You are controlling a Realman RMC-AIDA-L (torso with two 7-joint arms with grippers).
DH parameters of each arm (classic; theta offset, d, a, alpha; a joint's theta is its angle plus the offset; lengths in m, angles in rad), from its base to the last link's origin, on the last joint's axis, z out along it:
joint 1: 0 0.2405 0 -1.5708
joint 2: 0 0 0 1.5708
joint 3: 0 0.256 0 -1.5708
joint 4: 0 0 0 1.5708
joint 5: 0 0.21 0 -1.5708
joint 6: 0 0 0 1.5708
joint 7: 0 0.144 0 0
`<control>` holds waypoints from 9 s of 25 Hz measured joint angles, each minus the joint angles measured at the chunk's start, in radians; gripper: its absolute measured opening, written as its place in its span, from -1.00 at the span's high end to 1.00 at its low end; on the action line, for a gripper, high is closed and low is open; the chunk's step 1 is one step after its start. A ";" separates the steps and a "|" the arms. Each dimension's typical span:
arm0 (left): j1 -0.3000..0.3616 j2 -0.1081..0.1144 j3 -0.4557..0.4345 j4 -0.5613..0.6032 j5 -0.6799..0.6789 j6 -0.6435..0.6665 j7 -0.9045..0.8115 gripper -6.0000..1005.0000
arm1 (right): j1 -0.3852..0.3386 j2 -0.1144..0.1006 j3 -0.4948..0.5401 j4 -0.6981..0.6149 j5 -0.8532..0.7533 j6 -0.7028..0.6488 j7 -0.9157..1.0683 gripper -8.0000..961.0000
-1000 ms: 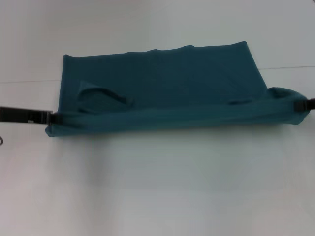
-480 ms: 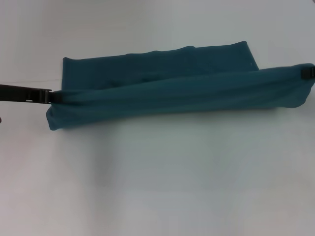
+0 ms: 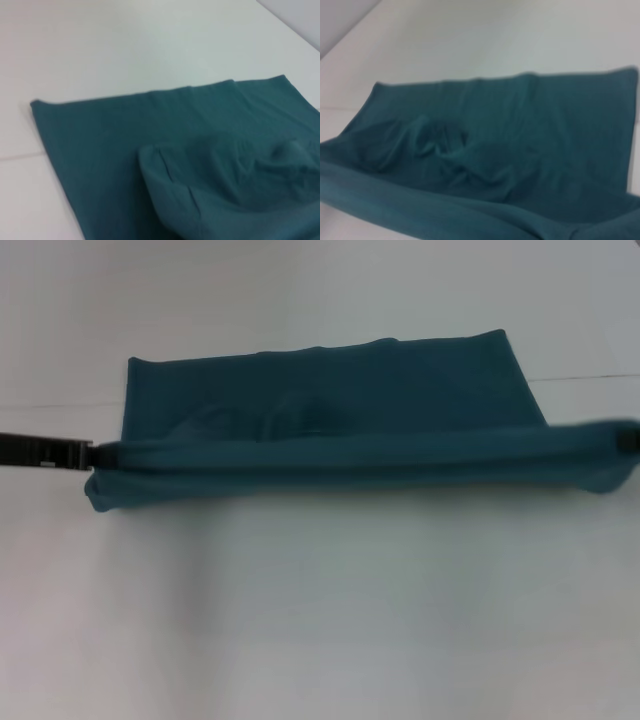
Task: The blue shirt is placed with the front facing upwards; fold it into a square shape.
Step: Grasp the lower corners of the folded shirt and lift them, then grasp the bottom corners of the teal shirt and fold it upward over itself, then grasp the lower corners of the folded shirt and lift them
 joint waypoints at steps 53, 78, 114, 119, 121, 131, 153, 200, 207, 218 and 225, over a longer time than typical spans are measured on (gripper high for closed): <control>0.202 -0.002 -0.103 -0.186 -0.064 0.460 0.056 0.95 | -0.160 0.067 0.069 -0.201 0.008 -0.362 0.051 0.87; 0.255 -0.021 -0.168 -0.258 -0.065 0.583 0.049 0.95 | -0.203 0.060 0.130 -0.212 0.012 -0.477 0.039 0.87; -0.050 0.069 -0.170 0.128 -0.064 0.049 0.108 0.95 | 0.060 -0.018 0.099 0.062 0.089 -0.067 0.108 0.86; -0.081 0.069 -0.134 0.172 -0.066 -0.061 0.110 0.95 | 0.095 -0.025 0.057 0.134 0.092 0.057 0.112 0.86; -0.086 0.067 -0.127 0.185 -0.067 -0.097 0.110 0.95 | 0.113 -0.029 0.032 0.176 0.091 0.103 0.108 0.86; -0.103 0.062 -0.101 0.237 -0.067 -0.230 0.123 0.95 | 0.181 -0.032 -0.076 0.291 0.090 0.325 0.101 0.86; -0.084 -0.148 0.027 0.236 -0.068 -0.826 0.323 0.33 | 0.256 0.079 -0.115 0.457 0.095 0.851 -0.179 0.10; -0.080 0.010 0.054 0.338 0.149 -0.482 -0.146 -0.70 | -0.118 0.131 -0.098 0.152 0.475 0.160 -0.302 -0.89; -0.096 0.010 0.053 0.376 0.148 -0.501 -0.148 -0.69 | -0.116 0.132 -0.099 0.159 0.475 0.162 -0.302 -0.89; -0.101 0.004 0.053 0.400 0.149 -0.512 -0.141 -0.70 | -0.113 0.133 -0.099 0.168 0.461 0.161 -0.302 -0.88; -0.100 0.001 0.058 0.416 0.151 -0.532 -0.140 -0.69 | -0.111 0.133 -0.099 0.168 0.453 0.161 -0.299 -0.88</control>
